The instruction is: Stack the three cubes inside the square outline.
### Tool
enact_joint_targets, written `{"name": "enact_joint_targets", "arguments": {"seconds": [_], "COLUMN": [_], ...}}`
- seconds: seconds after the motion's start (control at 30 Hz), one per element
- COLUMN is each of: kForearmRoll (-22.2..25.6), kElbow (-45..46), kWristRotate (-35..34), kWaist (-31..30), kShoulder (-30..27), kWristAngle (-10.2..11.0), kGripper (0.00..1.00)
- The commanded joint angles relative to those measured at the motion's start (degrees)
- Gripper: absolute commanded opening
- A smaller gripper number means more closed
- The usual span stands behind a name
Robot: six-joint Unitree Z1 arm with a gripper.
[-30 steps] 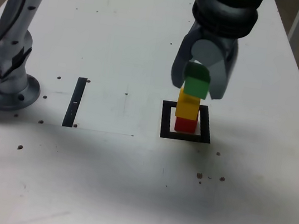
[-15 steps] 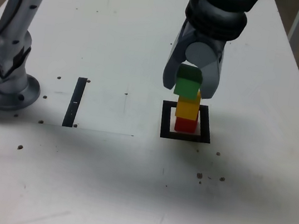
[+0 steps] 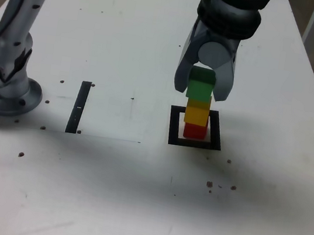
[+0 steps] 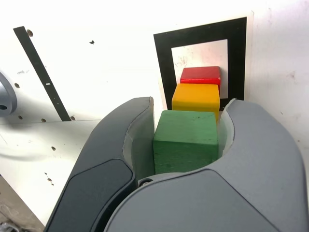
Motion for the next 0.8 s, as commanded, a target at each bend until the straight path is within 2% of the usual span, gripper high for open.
{"name": "enact_joint_targets", "arguments": {"seconds": [0.0,0.4,0.47,0.63,0.7,0.77], "kForearmRoll": [0.33,-0.6,-0.79,-1.35,-1.5,-1.59], "kElbow": [-0.01,0.47,0.64,0.97,1.11,1.3], "kWristRotate": [0.32,0.83,1.08,2.03,2.17,2.21], "kWaist": [0.28,0.61,0.66,0.78,0.78,0.78], "kShoulder": [0.62,1.96,1.98,1.83,1.69,1.49], "kWristAngle": [-0.07,-0.32,-0.45,-0.64,-0.59,-0.56], "kGripper": [0.4,0.41,0.5,0.87,0.93,0.94]}}
